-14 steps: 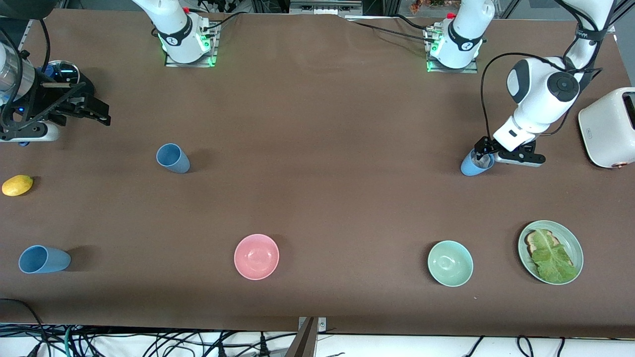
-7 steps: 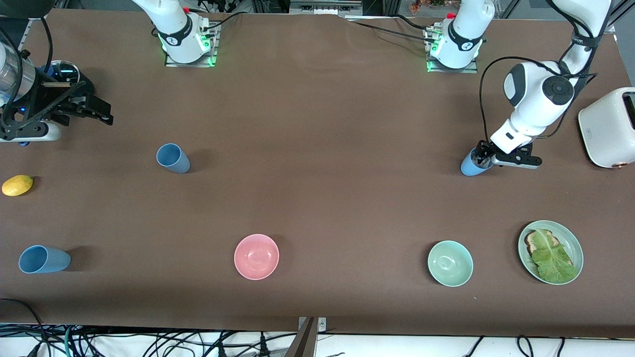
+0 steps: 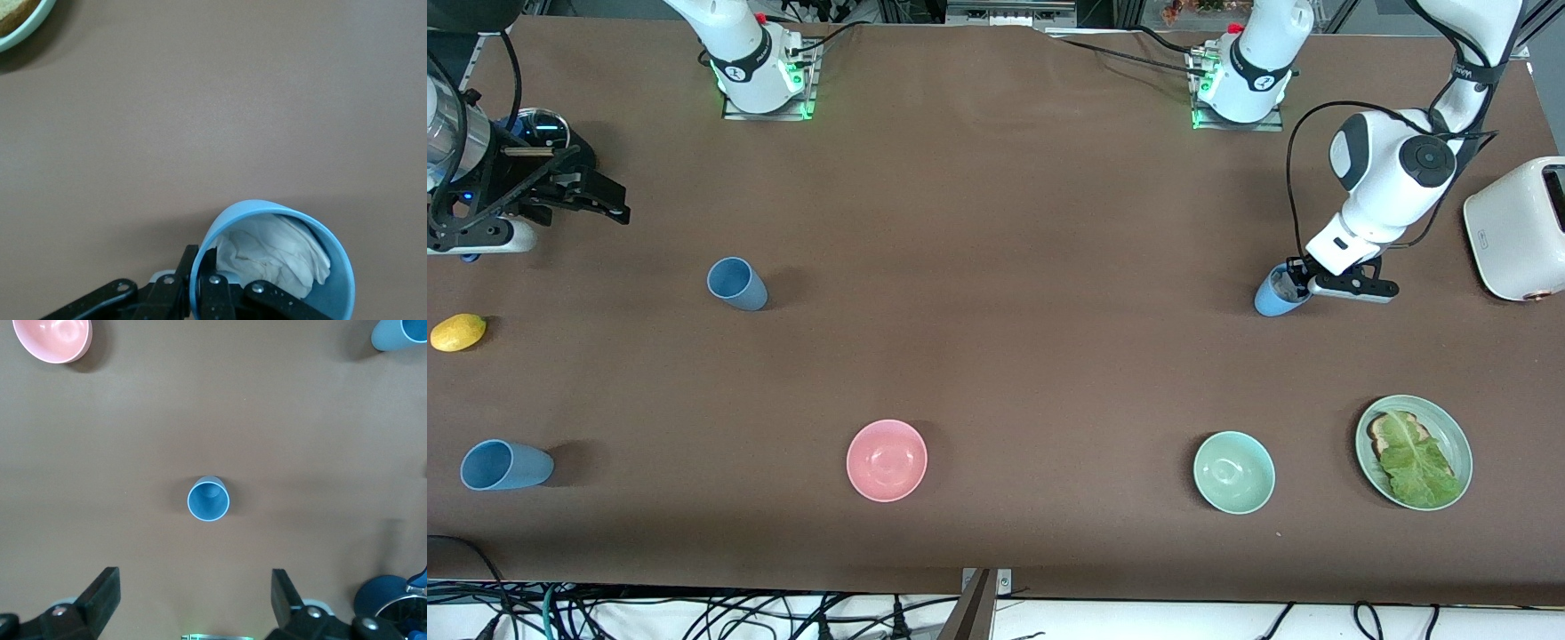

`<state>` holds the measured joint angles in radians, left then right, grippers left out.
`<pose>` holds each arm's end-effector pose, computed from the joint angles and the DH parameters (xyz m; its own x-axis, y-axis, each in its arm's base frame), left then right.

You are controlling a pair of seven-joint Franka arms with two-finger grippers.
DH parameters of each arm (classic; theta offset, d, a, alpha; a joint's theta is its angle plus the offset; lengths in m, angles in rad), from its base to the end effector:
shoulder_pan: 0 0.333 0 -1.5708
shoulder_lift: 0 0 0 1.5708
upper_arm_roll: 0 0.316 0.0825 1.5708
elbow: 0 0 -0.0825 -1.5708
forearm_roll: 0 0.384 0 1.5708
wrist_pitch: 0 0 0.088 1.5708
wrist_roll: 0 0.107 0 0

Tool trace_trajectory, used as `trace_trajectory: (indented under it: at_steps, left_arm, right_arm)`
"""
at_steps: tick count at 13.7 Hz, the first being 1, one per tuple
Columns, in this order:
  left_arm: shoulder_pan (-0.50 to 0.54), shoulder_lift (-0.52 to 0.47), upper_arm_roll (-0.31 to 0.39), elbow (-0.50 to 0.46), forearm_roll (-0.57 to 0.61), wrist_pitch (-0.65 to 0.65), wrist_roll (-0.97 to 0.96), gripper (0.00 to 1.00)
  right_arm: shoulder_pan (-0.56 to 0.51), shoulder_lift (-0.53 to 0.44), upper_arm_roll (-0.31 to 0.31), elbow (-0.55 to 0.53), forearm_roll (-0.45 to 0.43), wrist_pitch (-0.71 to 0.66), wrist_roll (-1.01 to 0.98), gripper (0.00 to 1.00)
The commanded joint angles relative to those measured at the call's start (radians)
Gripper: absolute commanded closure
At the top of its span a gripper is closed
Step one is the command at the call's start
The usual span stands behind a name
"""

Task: Stack blue cups with both arms
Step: 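Lower the left gripper and close it on the cup rim, then lift the cup and carry it toward the table middle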

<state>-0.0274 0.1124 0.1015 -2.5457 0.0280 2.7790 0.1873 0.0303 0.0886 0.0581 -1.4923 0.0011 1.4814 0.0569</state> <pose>0.4680 0.0343 0.2408 0.9834 -0.1414 0.1140 -0.1369 -0.9895 -0.0464 0.5697 0.0491 0.6039 0.9946 0.0314 -0.0994 0.0315 -0.9995 -0.0006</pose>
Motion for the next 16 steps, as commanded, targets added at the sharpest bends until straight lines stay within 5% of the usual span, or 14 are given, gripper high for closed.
trace_trajectory:
  at_steps: [1,8,16]
  left_arm:
    - [0.007,-0.008,0.0,-0.013,0.024,0.016,0.015,1.0]
    - [0.0,-0.137,-0.005,0.073,0.024,-0.211,0.032,1.0]
    - [-0.055,-0.145,-0.009,0.476,0.015,-0.729,0.029,1.0]
  right_arm:
    - [0.0,-0.01,-0.006,0.0,0.017,-0.012,-0.017,0.0]
    - [-0.001,-0.01,-0.006,0.0,0.017,-0.012,-0.017,0.0]
    - [0.0,-0.01,-0.006,0.0,0.017,-0.012,-0.017,0.0]
